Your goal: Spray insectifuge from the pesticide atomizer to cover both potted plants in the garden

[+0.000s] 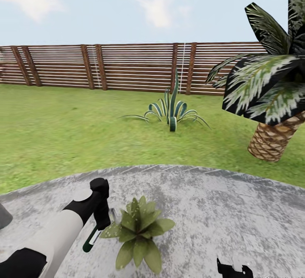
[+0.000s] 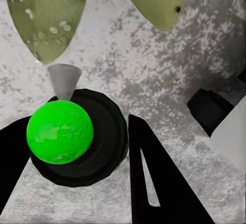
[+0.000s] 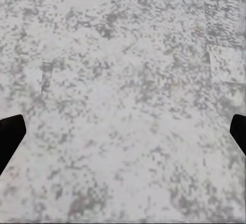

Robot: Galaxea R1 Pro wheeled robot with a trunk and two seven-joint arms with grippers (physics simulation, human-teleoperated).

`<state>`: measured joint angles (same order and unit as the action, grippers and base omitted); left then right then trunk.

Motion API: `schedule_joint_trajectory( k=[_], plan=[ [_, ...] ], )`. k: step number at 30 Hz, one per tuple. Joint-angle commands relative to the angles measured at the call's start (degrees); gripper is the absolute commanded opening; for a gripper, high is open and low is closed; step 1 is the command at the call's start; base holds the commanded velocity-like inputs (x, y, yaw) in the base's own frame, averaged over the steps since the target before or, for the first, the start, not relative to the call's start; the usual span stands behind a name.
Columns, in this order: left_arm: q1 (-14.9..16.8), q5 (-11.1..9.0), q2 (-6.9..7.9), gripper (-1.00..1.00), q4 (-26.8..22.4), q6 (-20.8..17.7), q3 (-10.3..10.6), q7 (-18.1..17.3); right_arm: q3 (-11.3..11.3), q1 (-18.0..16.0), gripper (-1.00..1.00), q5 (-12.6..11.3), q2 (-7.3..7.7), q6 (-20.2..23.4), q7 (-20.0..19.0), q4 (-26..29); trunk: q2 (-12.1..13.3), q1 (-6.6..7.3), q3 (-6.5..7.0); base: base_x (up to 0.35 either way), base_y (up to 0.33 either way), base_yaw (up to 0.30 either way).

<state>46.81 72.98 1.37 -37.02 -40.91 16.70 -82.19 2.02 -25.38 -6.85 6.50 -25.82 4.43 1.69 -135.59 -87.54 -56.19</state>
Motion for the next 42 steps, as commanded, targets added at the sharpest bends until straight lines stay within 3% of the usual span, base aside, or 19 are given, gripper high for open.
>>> schedule_joint_trajectory(
  k=[1, 11, 29, 42],
  plan=[
    [0.0, 0.2, 0.04, -1.0, -0.1, -0.6, 0.3, -0.4, 0.3, 0.0, 1.0, -0.5, 0.0, -0.2, 0.0, 0.0, 0.0, 0.04, -0.05, -0.322, -0.035, 0.248],
    [-0.6, 0.1, 0.21, -1.0, 0.1, -0.6, -0.6, 0.5, 0.3, 0.0, 1.0, -0.5, -0.09, -0.2, 0.0, 0.0, 0.0, 0.04, -0.05, -0.175, -0.004, 0.262],
    [-0.7, -0.4, 0.27, -1.0, 0.1, -0.7, -0.5, 0.5, 0.3, 0.0, 1.0, -0.5, -0.09, -0.2, 0.0, 0.0, 0.0, 0.04, -0.05, 0.057, -0.109, 0.012],
    [-0.7, 0.2, 0.11, -1.0, 0.7, -0.7, 0.0, 0.2, 0.3, 0.0, 1.0, -0.5, -0.09, -0.2, 0.0, 0.0, 0.0, 0.04, -0.05, 0.047, -0.134, 0.14]
  ],
)
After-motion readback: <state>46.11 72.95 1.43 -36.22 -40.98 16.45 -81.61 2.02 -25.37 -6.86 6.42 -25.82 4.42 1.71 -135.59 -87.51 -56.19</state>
